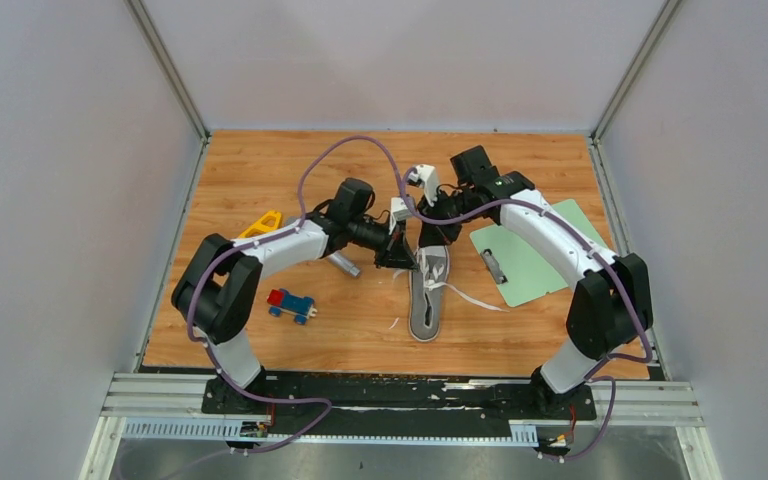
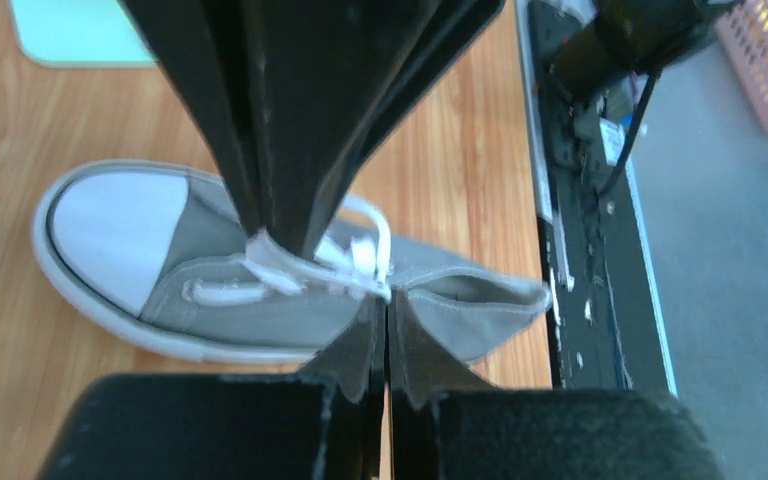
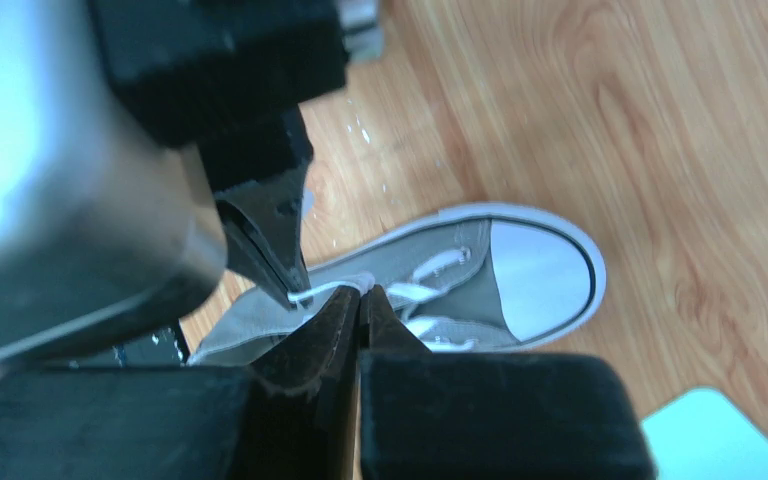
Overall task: Tie the shoes
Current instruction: Wrap the shoelace around the shoelace.
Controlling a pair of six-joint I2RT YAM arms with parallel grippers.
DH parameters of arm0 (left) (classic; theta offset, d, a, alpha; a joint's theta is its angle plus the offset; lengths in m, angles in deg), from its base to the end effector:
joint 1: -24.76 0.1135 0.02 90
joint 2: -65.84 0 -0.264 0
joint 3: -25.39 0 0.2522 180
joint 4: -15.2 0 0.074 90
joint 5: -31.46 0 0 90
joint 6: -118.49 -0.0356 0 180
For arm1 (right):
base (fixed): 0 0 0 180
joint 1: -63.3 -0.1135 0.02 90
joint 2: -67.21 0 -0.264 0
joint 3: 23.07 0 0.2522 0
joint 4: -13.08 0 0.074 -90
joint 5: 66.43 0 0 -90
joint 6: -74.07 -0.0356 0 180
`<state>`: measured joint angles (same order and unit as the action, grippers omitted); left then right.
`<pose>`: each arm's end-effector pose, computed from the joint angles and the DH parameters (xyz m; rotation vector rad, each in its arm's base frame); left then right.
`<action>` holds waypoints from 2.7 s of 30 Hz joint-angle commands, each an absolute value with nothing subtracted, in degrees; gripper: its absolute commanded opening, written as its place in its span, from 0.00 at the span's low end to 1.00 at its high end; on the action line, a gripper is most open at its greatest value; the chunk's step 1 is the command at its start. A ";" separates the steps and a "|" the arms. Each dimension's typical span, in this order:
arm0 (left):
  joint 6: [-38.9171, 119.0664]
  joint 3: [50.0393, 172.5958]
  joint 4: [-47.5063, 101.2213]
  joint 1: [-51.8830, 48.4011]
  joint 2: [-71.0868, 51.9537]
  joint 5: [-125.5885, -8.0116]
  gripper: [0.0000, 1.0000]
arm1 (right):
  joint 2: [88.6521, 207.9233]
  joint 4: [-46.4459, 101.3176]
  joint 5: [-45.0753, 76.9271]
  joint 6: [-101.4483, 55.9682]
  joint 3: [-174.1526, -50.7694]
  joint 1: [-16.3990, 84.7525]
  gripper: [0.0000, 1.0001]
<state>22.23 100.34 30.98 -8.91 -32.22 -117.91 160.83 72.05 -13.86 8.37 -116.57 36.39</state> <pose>0.2832 -0.2255 0.2181 1.2699 1.7995 -1.4175 0.2946 0.1738 0.2887 -1.2872 2.1460 0.8595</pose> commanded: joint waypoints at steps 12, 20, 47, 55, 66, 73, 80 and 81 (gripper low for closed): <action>46.07 98.64 4.93 -10.84 -43.60 -121.71 0.22 | 155.63 73.19 -10.52 6.78 -113.80 36.66 0.00; 48.54 94.99 -0.34 -10.91 -41.16 -117.97 0.24 | 156.24 71.63 -7.28 4.28 -113.08 37.09 0.00; 35.31 85.82 -7.97 -10.33 -32.17 -111.14 0.60 | 163.90 80.46 -11.74 0.22 -118.08 37.80 0.00; 38.41 84.89 -14.97 -10.82 -35.01 -115.74 0.60 | 166.06 81.26 -13.47 -1.09 -120.07 39.27 0.00; 36.00 84.30 -13.02 -13.03 -34.95 -108.66 0.56 | 166.18 81.33 -15.28 -1.88 -120.04 40.73 0.00; 33.45 84.90 -10.47 -14.65 -35.31 -109.05 0.46 | 166.18 81.33 -16.24 -2.30 -120.04 41.57 0.00; 31.19 85.55 -7.55 -15.76 -35.05 -108.49 0.42 | 165.66 81.33 -16.51 -2.30 -119.95 42.48 0.00; 31.16 85.60 -7.26 -15.82 -35.10 -108.34 0.41 | 165.57 81.33 -16.55 -2.30 -119.96 42.66 0.00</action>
